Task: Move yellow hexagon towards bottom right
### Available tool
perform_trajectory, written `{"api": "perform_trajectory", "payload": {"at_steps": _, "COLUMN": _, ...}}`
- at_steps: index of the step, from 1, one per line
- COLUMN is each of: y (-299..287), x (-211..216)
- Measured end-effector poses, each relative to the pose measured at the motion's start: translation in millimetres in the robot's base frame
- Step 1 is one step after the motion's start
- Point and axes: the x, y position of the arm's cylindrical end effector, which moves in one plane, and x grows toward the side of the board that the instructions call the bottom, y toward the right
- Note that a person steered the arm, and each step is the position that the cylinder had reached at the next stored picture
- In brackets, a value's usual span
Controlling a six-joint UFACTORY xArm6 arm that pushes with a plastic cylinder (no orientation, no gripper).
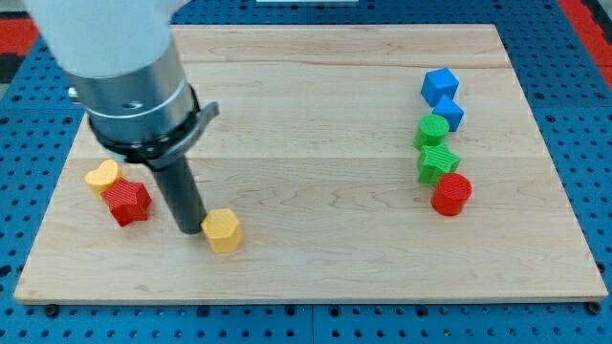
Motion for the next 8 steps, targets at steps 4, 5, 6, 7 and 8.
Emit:
{"api": "perform_trajectory", "payload": {"at_steps": 4, "y": 6, "x": -4}}
{"api": "perform_trajectory", "payload": {"at_steps": 5, "y": 10, "x": -2}}
{"api": "perform_trajectory", "payload": {"at_steps": 6, "y": 10, "x": 5}}
{"api": "perform_trajectory", "payload": {"at_steps": 7, "y": 20, "x": 9}}
{"api": "perform_trajectory", "payload": {"at_steps": 8, "y": 75, "x": 9}}
